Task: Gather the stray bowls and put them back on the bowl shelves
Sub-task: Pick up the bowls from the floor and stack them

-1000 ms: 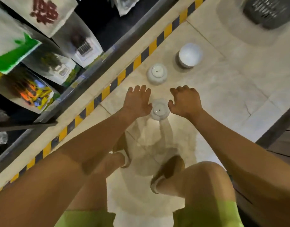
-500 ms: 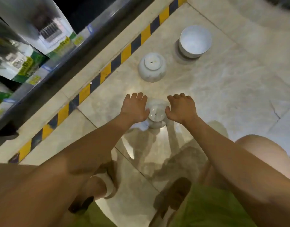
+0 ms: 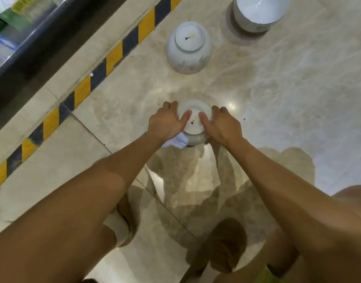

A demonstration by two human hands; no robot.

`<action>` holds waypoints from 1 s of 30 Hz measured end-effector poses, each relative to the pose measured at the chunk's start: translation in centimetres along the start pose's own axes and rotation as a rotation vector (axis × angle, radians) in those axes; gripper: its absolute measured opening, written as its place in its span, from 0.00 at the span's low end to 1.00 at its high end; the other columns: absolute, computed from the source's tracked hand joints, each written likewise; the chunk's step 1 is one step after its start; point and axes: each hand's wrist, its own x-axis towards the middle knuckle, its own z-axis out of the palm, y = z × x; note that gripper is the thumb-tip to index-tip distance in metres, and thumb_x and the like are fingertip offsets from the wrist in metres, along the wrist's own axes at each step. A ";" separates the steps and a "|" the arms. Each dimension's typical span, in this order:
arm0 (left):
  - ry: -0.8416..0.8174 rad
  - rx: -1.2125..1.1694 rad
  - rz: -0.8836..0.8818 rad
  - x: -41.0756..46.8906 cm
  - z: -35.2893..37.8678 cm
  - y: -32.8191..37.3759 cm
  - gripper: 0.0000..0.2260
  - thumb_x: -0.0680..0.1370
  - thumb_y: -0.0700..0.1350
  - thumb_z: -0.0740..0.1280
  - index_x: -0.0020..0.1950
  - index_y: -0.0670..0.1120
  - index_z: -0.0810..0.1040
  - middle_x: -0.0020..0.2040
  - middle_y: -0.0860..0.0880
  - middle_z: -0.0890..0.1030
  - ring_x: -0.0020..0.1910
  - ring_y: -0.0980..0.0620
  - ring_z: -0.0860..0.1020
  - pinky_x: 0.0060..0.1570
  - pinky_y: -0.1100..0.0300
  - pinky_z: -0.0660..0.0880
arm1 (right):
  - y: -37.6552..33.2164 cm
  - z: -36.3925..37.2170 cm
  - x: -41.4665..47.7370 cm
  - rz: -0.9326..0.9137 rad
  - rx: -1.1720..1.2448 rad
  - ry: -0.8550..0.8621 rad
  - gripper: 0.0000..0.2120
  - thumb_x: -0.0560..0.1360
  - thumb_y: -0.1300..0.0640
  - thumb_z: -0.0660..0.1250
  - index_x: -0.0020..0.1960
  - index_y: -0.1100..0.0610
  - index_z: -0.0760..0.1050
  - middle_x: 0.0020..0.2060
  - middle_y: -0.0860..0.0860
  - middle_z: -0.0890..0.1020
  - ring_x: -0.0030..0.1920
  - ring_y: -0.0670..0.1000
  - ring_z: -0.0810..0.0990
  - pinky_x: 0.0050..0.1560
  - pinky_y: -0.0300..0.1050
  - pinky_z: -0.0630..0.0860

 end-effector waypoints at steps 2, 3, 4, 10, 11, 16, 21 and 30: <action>-0.015 -0.115 -0.024 0.4 0.3 0.0 0.26 0.79 0.61 0.55 0.68 0.44 0.67 0.62 0.40 0.73 0.58 0.39 0.75 0.57 0.49 0.72 | -0.3 0.0 0.1 0.021 0.070 -0.001 0.26 0.78 0.39 0.53 0.61 0.60 0.70 0.54 0.59 0.75 0.52 0.61 0.77 0.46 0.47 0.67; -0.043 -0.184 -0.042 0.6 0.2 0.0 0.26 0.78 0.61 0.55 0.66 0.43 0.68 0.61 0.39 0.74 0.58 0.39 0.75 0.57 0.50 0.73 | -0.4 0.0 0.1 0.026 0.096 -0.014 0.26 0.79 0.40 0.53 0.61 0.61 0.70 0.55 0.60 0.74 0.52 0.61 0.77 0.46 0.46 0.67; -0.080 -0.246 -0.052 0.7 0.0 0.0 0.27 0.77 0.63 0.55 0.64 0.42 0.69 0.59 0.39 0.75 0.57 0.39 0.76 0.58 0.50 0.73 | -0.5 0.0 0.1 0.039 0.112 -0.039 0.26 0.79 0.40 0.53 0.62 0.61 0.70 0.55 0.60 0.74 0.52 0.61 0.76 0.46 0.46 0.67; -0.223 -0.416 -0.067 -0.2 -2.2 0.2 0.29 0.76 0.59 0.63 0.68 0.41 0.66 0.62 0.41 0.75 0.59 0.41 0.76 0.55 0.50 0.75 | -1.3 -1.3 -1.7 0.060 0.313 -0.054 0.23 0.78 0.41 0.56 0.60 0.60 0.70 0.54 0.60 0.72 0.45 0.56 0.73 0.46 0.46 0.70; -0.207 -0.434 -0.064 -0.3 -2.9 0.2 0.32 0.73 0.62 0.66 0.66 0.40 0.67 0.61 0.41 0.76 0.58 0.41 0.76 0.54 0.50 0.75 | -1.7 -1.8 -2.0 0.049 0.351 -0.057 0.24 0.78 0.41 0.56 0.59 0.60 0.70 0.54 0.59 0.73 0.46 0.56 0.74 0.47 0.46 0.71; -0.108 -0.274 -0.017 -0.9 -6.7 0.0 0.38 0.63 0.66 0.67 0.64 0.42 0.70 0.60 0.41 0.72 0.63 0.43 0.70 0.59 0.54 0.66 | -3.5 -4.7 -2.7 0.048 0.700 -0.157 0.33 0.68 0.29 0.58 0.59 0.55 0.70 0.57 0.60 0.75 0.55 0.58 0.78 0.53 0.60 0.79; 0.152 -0.065 0.238 -2.3 -8.8 -0.5 0.40 0.64 0.60 0.75 0.68 0.42 0.64 0.64 0.42 0.67 0.61 0.43 0.64 0.52 0.54 0.67 | -7.2 -7.3 -1.7 0.194 0.963 -0.272 0.31 0.77 0.33 0.49 0.66 0.55 0.68 0.60 0.53 0.76 0.53 0.52 0.79 0.42 0.50 0.83; 0.520 0.330 0.596 -3.1 -9.4 -3.9 0.39 0.57 0.52 0.78 0.63 0.43 0.67 0.58 0.45 0.68 0.51 0.47 0.66 0.36 0.56 0.77 | -11.0 -7.8 0.3 0.406 1.021 -0.491 0.16 0.78 0.54 0.54 0.62 0.59 0.70 0.53 0.57 0.74 0.46 0.57 0.78 0.40 0.52 0.82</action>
